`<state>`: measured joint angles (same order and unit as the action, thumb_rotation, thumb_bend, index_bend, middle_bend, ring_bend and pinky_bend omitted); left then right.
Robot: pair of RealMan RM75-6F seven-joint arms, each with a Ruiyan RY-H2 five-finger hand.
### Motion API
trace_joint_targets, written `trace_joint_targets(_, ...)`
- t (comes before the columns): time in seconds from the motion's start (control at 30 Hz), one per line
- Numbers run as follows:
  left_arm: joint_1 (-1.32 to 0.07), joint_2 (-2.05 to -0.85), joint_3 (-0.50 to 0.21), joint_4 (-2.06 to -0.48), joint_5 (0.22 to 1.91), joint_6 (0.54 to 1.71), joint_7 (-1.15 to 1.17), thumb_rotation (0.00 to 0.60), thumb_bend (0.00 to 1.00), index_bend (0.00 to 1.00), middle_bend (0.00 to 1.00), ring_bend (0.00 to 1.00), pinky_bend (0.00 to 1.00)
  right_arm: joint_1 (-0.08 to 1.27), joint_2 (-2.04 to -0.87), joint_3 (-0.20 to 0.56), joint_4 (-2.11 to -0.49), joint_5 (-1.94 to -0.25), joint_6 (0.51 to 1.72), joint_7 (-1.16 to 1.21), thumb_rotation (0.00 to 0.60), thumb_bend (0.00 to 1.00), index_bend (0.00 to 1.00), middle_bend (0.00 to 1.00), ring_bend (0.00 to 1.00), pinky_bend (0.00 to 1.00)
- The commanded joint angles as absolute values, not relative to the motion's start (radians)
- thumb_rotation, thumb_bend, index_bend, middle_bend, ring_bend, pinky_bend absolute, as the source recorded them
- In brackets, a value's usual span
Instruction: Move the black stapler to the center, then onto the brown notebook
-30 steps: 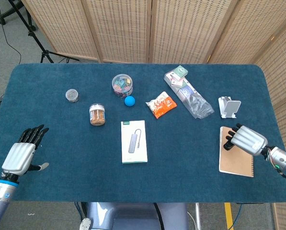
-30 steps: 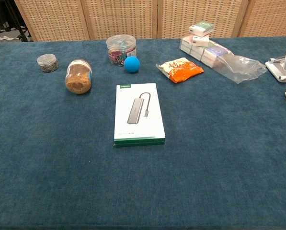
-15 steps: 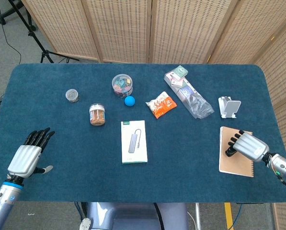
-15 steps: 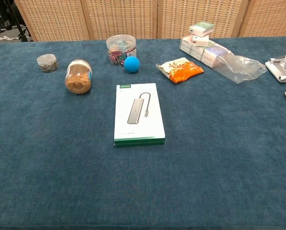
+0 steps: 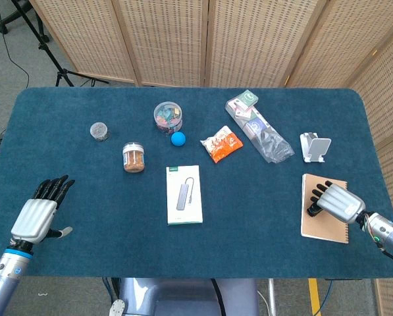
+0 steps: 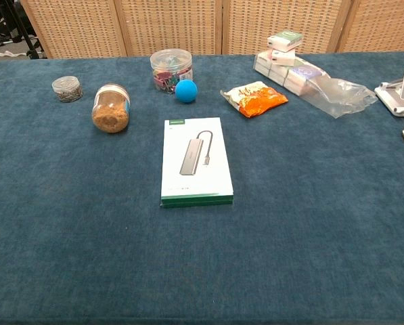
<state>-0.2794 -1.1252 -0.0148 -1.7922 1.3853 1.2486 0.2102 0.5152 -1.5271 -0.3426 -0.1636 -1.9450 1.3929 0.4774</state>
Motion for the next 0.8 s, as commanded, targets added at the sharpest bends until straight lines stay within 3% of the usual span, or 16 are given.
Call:
trace_joint_targets(0.03, -0.279, -1.126, -0.015, -1.793, 1.384, 1.247, 0.213, 0.6, 0.0, 0.0, 0.0, 0.0, 0.0, 0.513, -1.52, -0.351, -0.168, -1.948, 1.371, 0.489, 0.6, 0.42, 0.31, 0.15, 0.12, 0.28)
trace_joint_targets(0.13, -0.28, -1.125, -0.013, -1.796, 1.385, 1.246, 0.213, 0.6, 0.0, 0.0, 0.0, 0.0, 0.0, 0.511, -1.516, -0.35, -0.171, -1.944, 1.358, 0.478, 0.6, 0.39, 0.24, 0.06, 0.03, 0.19)
trace_joint_targets(0.47, -0.276, -1.113, -0.012, -1.8, 1.397, 1.25, 0.188, 0.6, 0.0, 0.0, 0.0, 0.0, 0.0, 0.486, -1.442, -0.26, -0.264, -1.86, 1.56, 0.445, 0.6, 0.36, 0.22, 0.04, 0.01, 0.18)
trace_joint_targets(0.53, -0.27, -1.109, -0.011, -1.799, 1.401, 1.258, 0.179, 0.6, 0.0, 0.0, 0.0, 0.0, 0.0, 0.449, -1.42, -0.193, -0.356, -1.79, 1.614, 0.418, 0.6, 0.32, 0.22, 0.02, 0.0, 0.16)
trace_joint_targets(0.63, -0.261, -1.106, -0.01, -1.795, 1.41, 1.276, 0.176, 0.6, 0.0, 0.0, 0.0, 0.0, 0.0, 0.395, -1.384, -0.128, -0.55, -1.708, 1.636, 0.356, 0.6, 0.16, 0.15, 0.0, 0.0, 0.07)
trace_joint_targets(0.73, -0.242, -1.11, -0.007, -1.784, 1.425, 1.311, 0.177, 0.6, 0.0, 0.0, 0.0, 0.0, 0.0, 0.325, -1.317, -0.077, -0.866, -1.618, 1.636, 0.227, 0.6, 0.02, 0.07, 0.0, 0.0, 0.01)
trace_joint_targets(0.8, -0.227, -1.112, -0.001, -1.774, 1.431, 1.331, 0.176, 0.6, 0.0, 0.0, 0.0, 0.0, 0.0, 0.279, -1.276, -0.054, -1.066, -1.555, 1.632, 0.116, 0.6, 0.0, 0.04, 0.0, 0.0, 0.0)
